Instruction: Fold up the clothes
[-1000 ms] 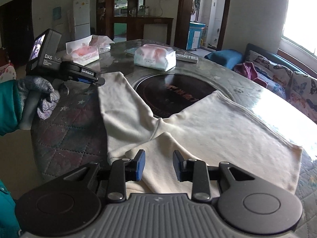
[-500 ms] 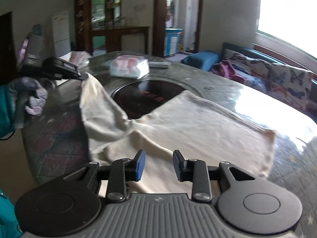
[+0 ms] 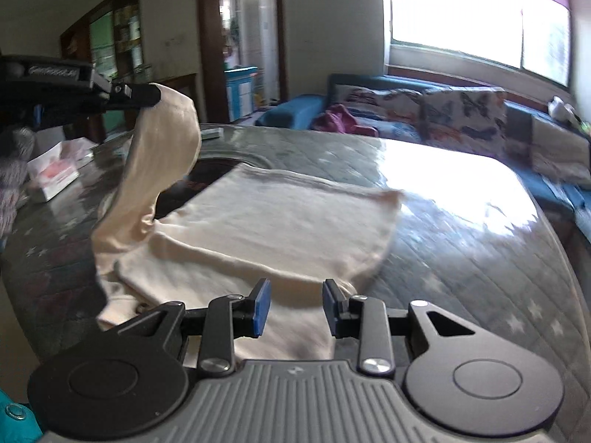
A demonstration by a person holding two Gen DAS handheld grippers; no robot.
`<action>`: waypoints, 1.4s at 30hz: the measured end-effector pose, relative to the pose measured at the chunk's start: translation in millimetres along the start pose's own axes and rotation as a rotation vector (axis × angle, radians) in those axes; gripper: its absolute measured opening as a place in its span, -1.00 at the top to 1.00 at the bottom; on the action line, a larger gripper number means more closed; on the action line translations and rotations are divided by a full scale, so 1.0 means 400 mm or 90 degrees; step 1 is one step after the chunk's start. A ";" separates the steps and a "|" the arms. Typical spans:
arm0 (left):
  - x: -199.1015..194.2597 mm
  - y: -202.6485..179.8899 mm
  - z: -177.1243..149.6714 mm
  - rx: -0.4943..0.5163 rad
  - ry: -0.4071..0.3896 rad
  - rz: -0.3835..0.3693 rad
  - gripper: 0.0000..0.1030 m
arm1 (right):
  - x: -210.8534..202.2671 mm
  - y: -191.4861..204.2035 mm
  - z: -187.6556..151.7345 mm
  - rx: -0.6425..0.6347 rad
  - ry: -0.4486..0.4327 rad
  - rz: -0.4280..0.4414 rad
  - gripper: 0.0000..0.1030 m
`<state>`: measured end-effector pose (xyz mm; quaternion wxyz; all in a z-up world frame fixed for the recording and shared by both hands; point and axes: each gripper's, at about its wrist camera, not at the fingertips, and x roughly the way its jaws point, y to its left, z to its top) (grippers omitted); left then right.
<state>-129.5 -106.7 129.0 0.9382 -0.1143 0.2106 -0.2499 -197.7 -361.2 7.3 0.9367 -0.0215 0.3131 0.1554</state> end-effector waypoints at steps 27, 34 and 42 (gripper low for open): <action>0.093 0.038 -0.165 0.086 0.181 -0.037 0.64 | 0.035 -0.010 0.044 0.007 -0.016 0.002 0.41; 0.116 0.176 -0.136 0.061 0.176 0.051 0.67 | 0.115 0.047 0.074 -0.030 -0.003 0.035 0.42; 0.128 0.241 -0.147 0.053 0.183 0.071 0.67 | 0.173 0.070 0.061 -0.068 0.033 0.024 0.43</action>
